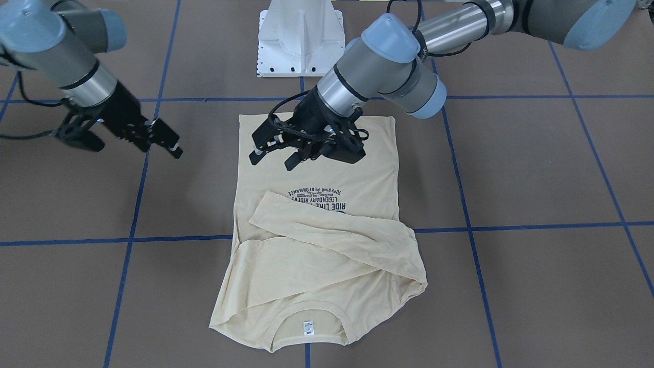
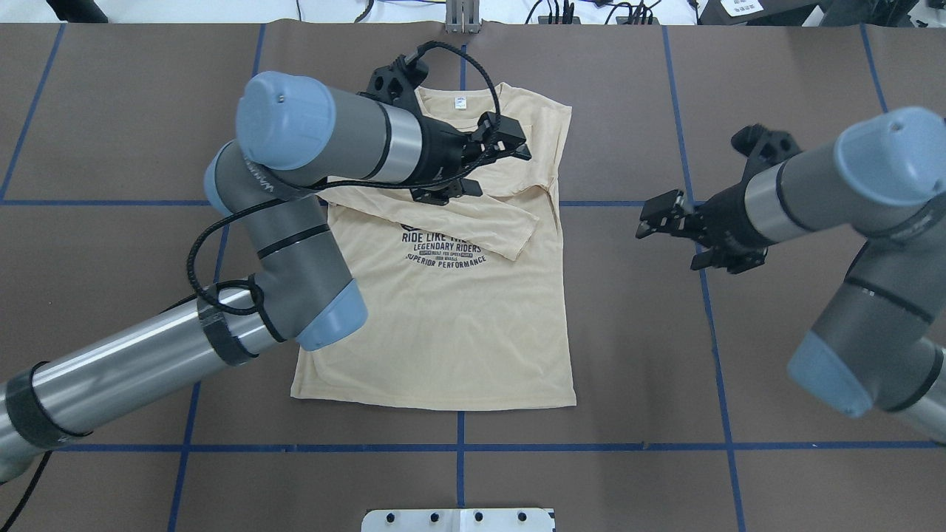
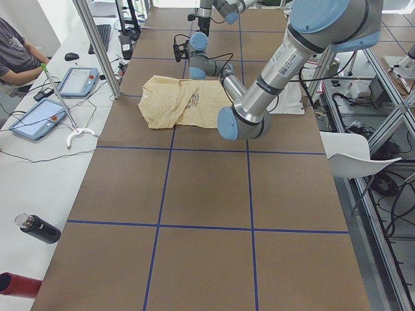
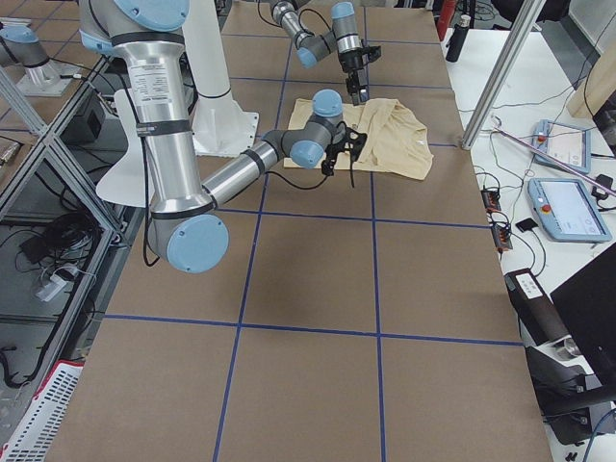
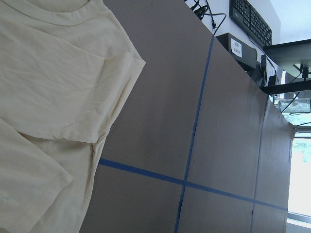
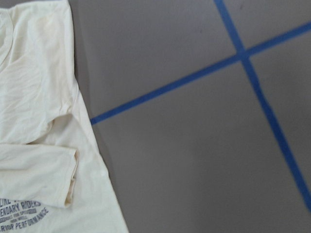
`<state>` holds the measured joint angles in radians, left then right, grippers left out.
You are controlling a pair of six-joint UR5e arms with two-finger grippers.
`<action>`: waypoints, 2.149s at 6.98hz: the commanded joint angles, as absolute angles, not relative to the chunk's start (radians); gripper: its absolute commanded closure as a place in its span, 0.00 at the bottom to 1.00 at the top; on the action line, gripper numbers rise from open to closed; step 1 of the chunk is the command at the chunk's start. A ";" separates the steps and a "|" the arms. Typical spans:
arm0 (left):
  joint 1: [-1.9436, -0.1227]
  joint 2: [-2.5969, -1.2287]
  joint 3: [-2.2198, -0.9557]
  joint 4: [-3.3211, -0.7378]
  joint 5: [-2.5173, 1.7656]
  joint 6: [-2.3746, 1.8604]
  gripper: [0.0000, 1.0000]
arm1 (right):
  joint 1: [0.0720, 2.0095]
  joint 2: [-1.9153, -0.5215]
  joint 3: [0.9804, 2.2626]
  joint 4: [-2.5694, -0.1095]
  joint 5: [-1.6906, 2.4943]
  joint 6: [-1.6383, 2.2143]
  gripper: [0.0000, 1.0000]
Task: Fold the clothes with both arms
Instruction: 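Release the sleeve near the collar while right gripper moves to the hem corner, then move the left gripper down to the hem corner nearest it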
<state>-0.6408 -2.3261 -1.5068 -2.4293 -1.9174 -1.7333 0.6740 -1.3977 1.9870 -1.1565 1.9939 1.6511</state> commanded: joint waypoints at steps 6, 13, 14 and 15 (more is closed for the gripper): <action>-0.661 -2.221 -1.582 -2.427 -1.917 -1.657 0.09 | 0.169 -1.390 1.965 -1.169 1.439 2.094 0.02; -0.660 -2.215 -1.583 -2.427 -1.916 -1.657 0.09 | 0.153 -1.381 1.956 -1.169 1.439 2.147 0.83; -0.660 -2.215 -1.582 -2.427 -1.917 -1.657 0.09 | 0.153 -1.381 1.957 -1.169 1.439 2.148 0.94; -0.660 -2.215 -1.583 -2.427 -1.916 -1.657 0.09 | 0.155 -1.382 1.960 -1.169 1.442 2.148 1.00</action>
<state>-0.6596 -2.2151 -1.5826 -2.4268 -1.9166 -1.6567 0.1537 -1.3809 1.9577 -1.1689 1.4396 2.1458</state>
